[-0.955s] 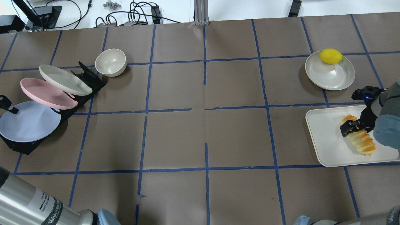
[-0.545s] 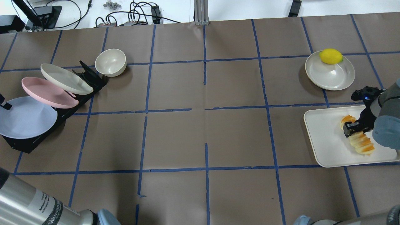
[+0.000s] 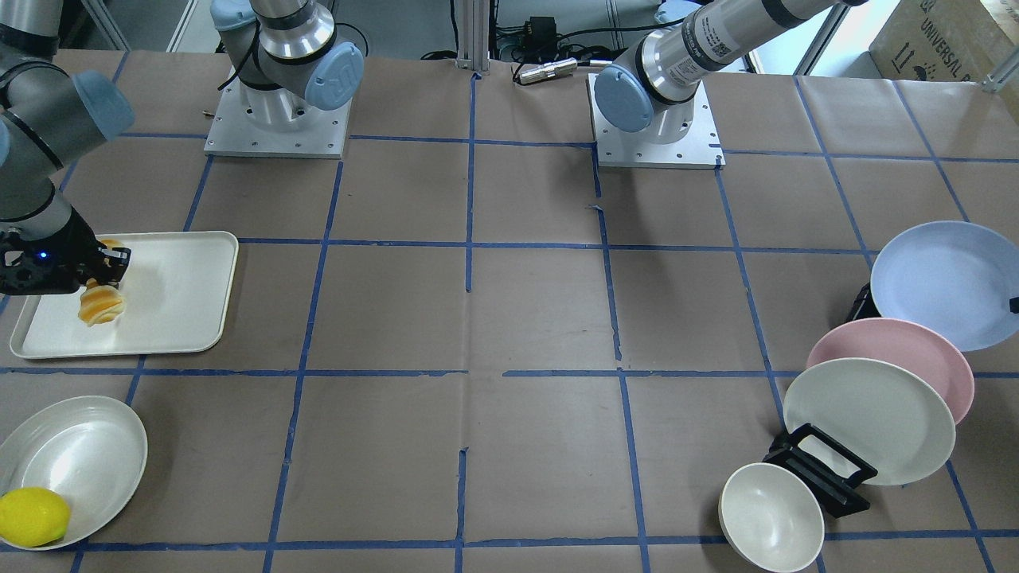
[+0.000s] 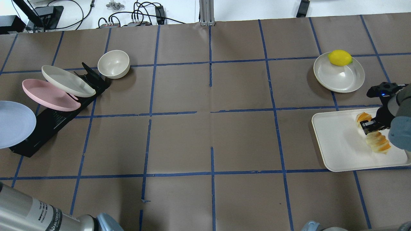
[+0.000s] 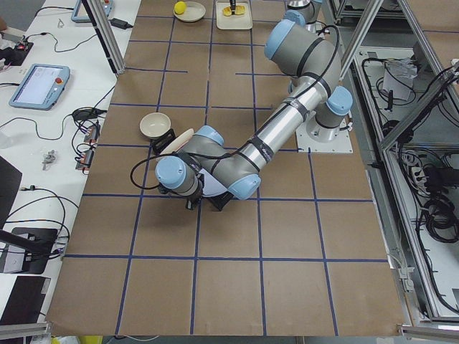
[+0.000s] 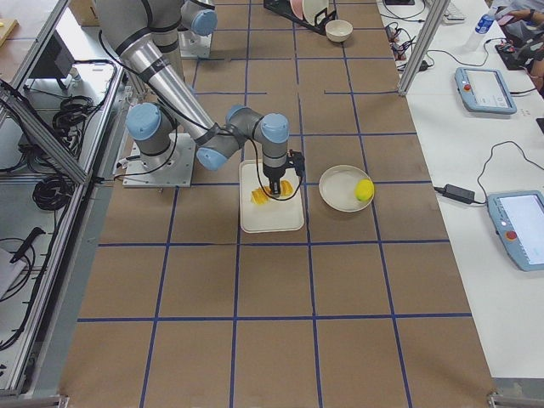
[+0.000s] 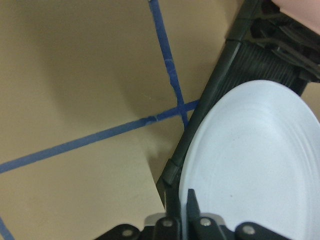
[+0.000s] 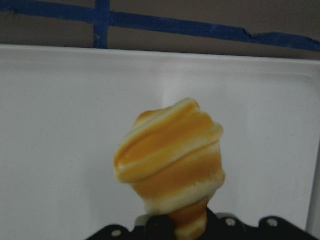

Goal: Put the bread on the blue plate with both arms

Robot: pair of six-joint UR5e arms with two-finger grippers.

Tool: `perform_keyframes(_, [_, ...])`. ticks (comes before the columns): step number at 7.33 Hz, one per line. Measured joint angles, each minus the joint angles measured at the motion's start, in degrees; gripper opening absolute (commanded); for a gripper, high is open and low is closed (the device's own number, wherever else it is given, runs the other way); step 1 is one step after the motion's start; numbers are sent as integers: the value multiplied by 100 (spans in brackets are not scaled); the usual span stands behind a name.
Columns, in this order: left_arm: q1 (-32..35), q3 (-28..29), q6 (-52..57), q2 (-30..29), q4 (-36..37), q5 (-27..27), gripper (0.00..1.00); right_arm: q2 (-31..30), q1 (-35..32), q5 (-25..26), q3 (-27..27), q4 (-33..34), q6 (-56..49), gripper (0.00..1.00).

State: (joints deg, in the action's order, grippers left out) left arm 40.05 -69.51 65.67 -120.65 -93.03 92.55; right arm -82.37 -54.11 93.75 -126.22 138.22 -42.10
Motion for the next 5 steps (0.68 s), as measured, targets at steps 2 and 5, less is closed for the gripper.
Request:
perform_keyframes(2, [-131,-26,118,741,-564,53,9,-647,-42,-81,30,-435,27,8])
perform_keyframes(5, [277,-51,71,1539,-792,-62,9,-1800,-63,-81,486,-2112,56,9])
